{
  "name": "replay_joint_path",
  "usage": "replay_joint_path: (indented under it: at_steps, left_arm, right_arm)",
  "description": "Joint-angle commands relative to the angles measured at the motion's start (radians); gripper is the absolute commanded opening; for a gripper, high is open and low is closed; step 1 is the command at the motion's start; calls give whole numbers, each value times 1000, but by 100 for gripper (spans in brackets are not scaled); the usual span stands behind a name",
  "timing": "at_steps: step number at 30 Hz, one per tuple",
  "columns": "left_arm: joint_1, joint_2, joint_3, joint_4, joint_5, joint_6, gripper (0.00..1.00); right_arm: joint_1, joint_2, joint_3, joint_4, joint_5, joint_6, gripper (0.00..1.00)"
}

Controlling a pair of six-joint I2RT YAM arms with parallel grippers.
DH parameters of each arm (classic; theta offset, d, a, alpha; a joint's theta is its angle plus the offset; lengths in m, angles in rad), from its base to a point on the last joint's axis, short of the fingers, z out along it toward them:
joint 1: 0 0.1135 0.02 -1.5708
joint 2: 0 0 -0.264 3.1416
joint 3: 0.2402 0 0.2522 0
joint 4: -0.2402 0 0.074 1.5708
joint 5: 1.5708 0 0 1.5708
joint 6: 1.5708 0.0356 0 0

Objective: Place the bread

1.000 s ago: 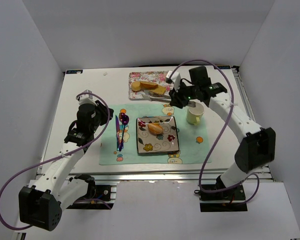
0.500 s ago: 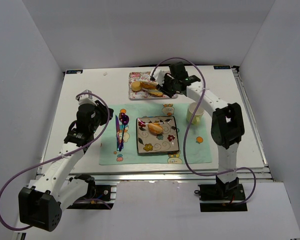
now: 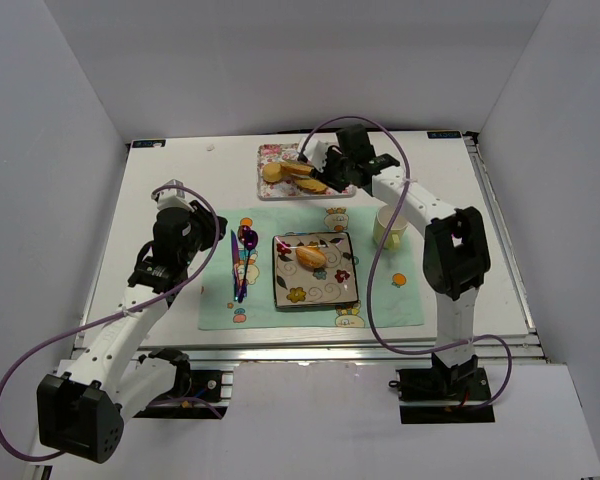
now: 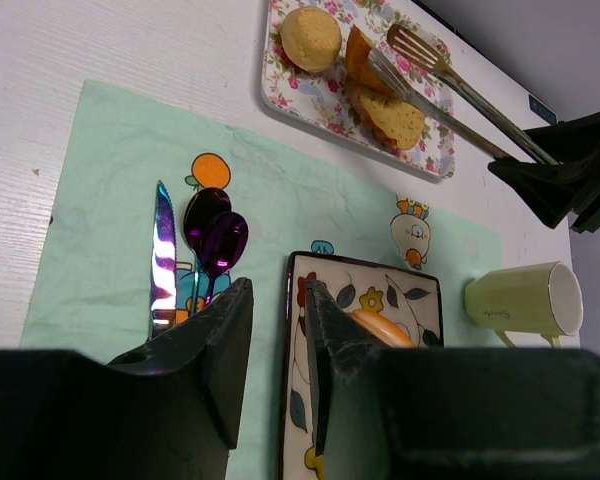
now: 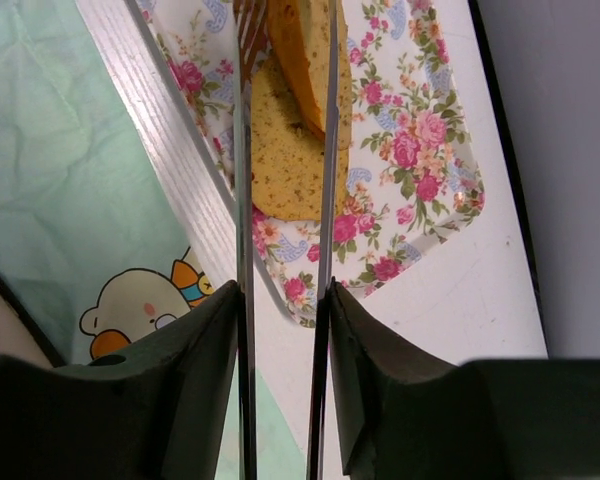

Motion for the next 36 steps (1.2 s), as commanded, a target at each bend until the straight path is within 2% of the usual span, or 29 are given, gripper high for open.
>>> replay_joint_path:
  at_steps: [1, 5, 20, 23, 24, 27, 30, 36]
  left_arm:
    - [6, -22, -10, 18, 1, -7, 38]
    - [6, -19, -7, 18, 4, -7, 38]
    - [6, -22, -1, 10, -4, -7, 38]
    - [6, -19, 4, 10, -5, -5, 38]
    - [6, -19, 5, 9, -5, -5, 38]
    - [6, -22, 4, 9, -7, -7, 38]
    - [6, -25, -1, 18, -4, -8, 38]
    - [6, -34, 7, 9, -10, -5, 38]
  right_arm:
    - [4, -65, -6, 73, -2, -23, 45]
    - [4, -25, 23, 51, 24, -31, 48]
    - [2, 101, 123, 5, 67, -14, 45]
    - [4, 98, 122, 4, 59, -11, 37]
    - [4, 92, 120, 4, 56, -6, 30]
    - [1, 38, 94, 5, 36, 1, 18]
    - [-1, -8, 68, 8, 15, 20, 10]
    - [-9, -170, -10, -33, -46, 87, 8]
